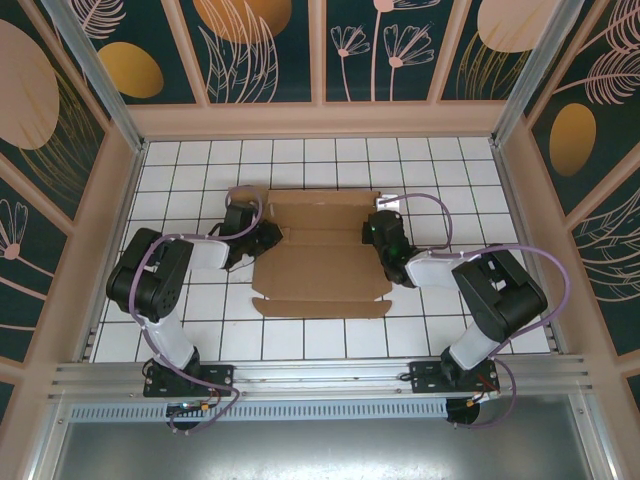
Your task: Fold the paper box
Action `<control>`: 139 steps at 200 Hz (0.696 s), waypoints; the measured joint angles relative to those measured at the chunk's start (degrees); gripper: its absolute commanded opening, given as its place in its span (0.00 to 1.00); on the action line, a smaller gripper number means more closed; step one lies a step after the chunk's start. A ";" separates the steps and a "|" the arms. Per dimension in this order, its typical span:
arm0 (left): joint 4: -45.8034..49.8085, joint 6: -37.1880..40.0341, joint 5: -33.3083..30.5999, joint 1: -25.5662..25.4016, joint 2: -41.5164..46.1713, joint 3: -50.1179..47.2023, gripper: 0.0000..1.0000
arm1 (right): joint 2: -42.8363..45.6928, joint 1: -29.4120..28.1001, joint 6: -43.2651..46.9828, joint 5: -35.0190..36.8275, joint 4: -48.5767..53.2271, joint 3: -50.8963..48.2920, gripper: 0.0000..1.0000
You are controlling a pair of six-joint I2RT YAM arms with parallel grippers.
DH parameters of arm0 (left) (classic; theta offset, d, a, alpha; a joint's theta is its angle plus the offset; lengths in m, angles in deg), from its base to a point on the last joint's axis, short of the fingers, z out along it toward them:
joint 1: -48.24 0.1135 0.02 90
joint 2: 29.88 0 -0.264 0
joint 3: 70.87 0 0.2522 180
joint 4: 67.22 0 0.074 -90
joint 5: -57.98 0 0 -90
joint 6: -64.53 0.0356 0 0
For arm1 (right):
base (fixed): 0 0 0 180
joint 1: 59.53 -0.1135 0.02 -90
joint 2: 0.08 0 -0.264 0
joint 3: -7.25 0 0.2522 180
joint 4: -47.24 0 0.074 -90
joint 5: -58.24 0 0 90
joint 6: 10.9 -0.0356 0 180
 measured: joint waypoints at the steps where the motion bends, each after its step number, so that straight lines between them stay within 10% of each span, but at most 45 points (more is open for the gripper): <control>1: 0.02 -0.02 0.00 0.00 0.00 0.00 0.21 | 0.00 0.02 0.00 0.00 0.02 0.02 0.00; 139: 21.62 12.83 -18.84 6.97 39.43 1.60 0.37 | -0.07 1.11 1.55 -0.11 2.51 1.42 0.00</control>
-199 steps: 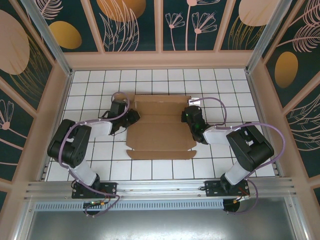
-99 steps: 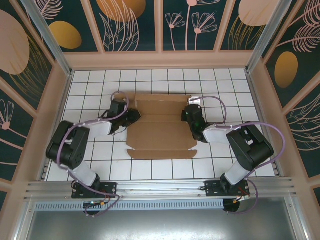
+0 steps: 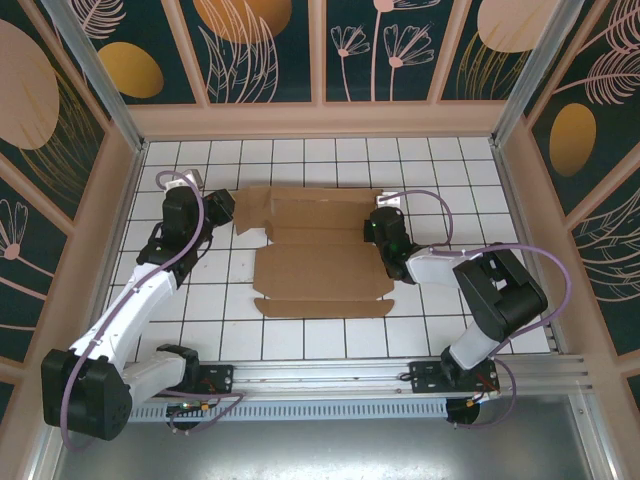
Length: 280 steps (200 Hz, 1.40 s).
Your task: Fold the paper box
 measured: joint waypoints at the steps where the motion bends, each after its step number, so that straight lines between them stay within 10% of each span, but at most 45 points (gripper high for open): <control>1: 0.04 0.17 -0.09 0.04 -0.07 0.00 0.38 | 0.00 0.00 0.00 0.00 0.00 0.00 0.00; 78: 0.63 9.99 4.81 2.21 -7.17 -0.15 0.90 | 0.00 0.07 0.02 -0.72 -0.02 0.00 0.00; 148: -3.65 15.98 9.55 2.19 -15.61 0.63 0.77 | 0.00 0.11 0.02 -1.05 -0.09 0.00 0.00; 213: -5.55 17.18 11.21 2.19 -19.41 0.74 0.26 | 0.00 0.13 0.00 -1.25 -0.15 0.04 0.00; 247: -6.14 15.72 11.47 1.99 -19.41 0.70 0.29 | -0.37 0.13 -0.02 -1.36 -0.46 0.22 0.00; 280: -7.50 12.20 11.85 0.22 -19.69 0.70 0.54 | -0.44 0.11 -0.02 -1.49 -0.46 0.33 0.00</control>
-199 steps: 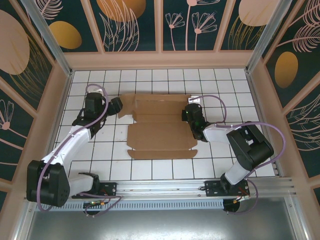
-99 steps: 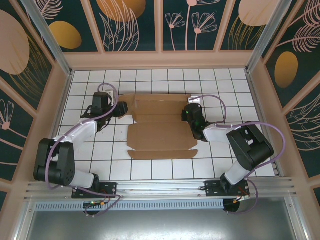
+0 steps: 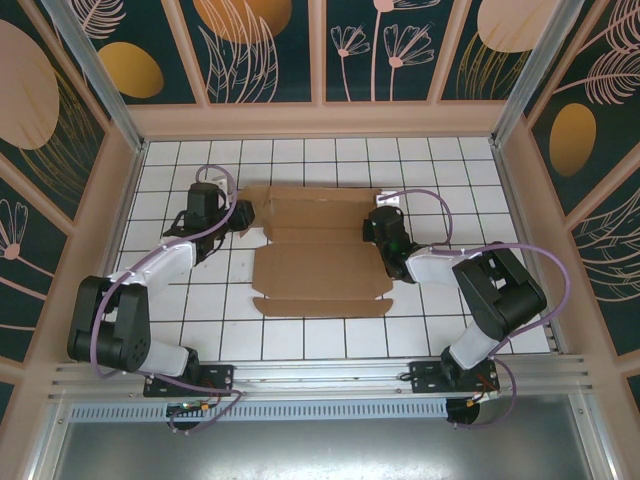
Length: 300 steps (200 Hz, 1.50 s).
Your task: Fold the paper box
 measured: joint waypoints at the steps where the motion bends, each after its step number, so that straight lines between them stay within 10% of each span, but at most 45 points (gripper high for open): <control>1: -0.09 -0.13 0.00 -0.07 -0.04 0.00 0.54 | 0.00 0.00 0.00 0.00 0.00 0.00 0.00; 107: -4.44 -3.56 0.26 -5.62 -3.26 0.09 0.58 | -0.15 0.00 0.00 -0.33 0.07 0.22 0.00; 197: -0.83 -2.67 -14.29 -0.94 19.69 -1.68 0.57 | -0.22 0.15 0.02 -0.85 0.61 0.59 0.00; 300: 0.50 -5.35 0.70 7.21 -11.89 8.90 0.47 | -0.20 0.15 0.04 -1.25 0.59 0.59 0.00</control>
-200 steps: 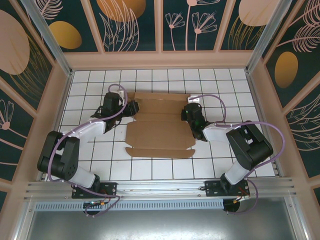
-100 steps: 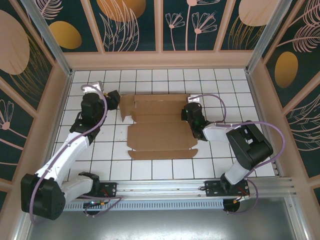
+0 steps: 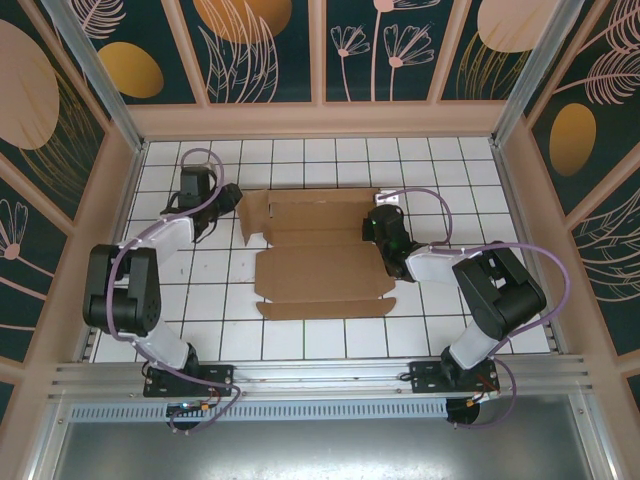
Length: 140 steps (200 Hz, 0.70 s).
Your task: Fold the paper box
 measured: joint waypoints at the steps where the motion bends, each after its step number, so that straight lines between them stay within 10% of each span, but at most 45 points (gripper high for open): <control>1: -0.04 -0.02 0.17 0.00 0.00 -0.11 0.47 | 0.00 0.00 0.00 0.00 0.00 0.00 0.00; 140: -3.34 -3.06 12.11 -8.07 7.04 -9.31 0.50 | -0.35 0.37 -0.04 0.00 0.00 0.31 0.00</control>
